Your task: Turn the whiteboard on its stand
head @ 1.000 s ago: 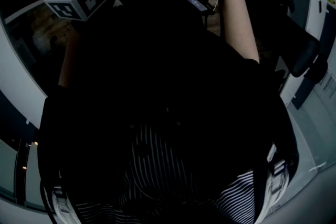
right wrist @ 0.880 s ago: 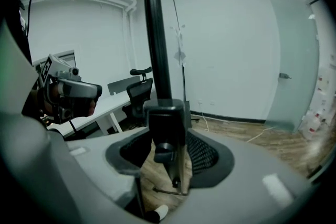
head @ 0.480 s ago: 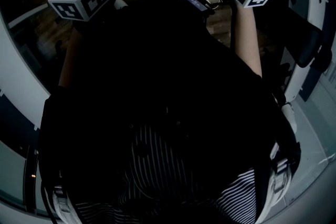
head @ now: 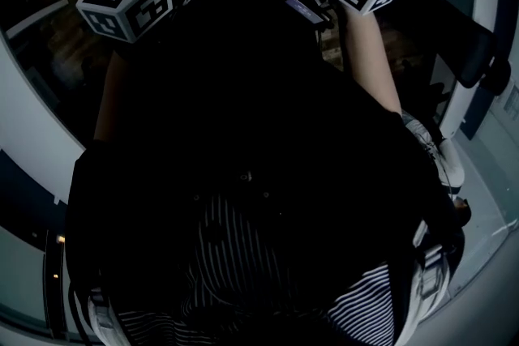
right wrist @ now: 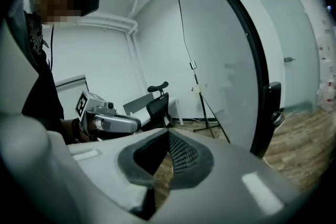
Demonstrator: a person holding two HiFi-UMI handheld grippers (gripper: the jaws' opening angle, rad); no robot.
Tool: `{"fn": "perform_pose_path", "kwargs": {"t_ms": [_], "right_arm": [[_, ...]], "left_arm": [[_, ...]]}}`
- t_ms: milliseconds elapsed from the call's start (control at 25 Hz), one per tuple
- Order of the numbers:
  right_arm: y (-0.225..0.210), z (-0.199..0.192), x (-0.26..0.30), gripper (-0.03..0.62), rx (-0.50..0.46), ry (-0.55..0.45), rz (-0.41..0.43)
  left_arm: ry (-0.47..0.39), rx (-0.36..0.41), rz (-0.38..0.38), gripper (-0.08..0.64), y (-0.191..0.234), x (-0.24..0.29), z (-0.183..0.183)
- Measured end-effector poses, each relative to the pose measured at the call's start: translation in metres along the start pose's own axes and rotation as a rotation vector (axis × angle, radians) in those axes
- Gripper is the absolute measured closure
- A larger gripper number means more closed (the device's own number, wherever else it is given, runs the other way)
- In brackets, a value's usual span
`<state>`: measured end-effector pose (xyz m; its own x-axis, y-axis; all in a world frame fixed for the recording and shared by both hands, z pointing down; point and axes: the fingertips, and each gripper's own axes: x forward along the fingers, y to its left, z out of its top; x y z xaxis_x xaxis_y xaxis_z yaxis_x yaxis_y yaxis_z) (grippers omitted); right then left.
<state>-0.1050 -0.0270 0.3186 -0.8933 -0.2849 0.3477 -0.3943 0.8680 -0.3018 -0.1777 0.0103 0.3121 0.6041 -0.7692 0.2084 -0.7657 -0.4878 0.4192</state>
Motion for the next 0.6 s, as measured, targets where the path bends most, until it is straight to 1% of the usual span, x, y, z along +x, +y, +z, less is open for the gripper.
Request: {"fn": "perform_pose_path", "kwargs": {"t_ms": [120, 240, 320, 480, 600], "right_arm": [[0.021, -0.018, 0.003, 0.591, 0.026, 0.024, 0.009], [0.038, -0.032, -0.002, 0.591, 0.031, 0.045, 0.029], [0.048, -0.041, -0.015, 0.591, 0.045, 0.040, 0.044], [0.051, -0.056, -0.062, 0.591, 0.056, 0.029, 0.045], [0.051, -0.065, -0.103, 0.591, 0.046, 0.018, 0.029]], "left_arm": [[0.015, 0.019, -0.031, 0.556, -0.011, -0.018, -0.014], [0.032, 0.020, 0.010, 0.556, -0.004, -0.024, -0.036], [0.030, 0.014, 0.022, 0.556, -0.013, -0.028, -0.046], [0.040, 0.055, -0.008, 0.555, -0.067, -0.018, -0.057], [0.050, 0.052, -0.030, 0.556, -0.110, -0.013, -0.068]]}}
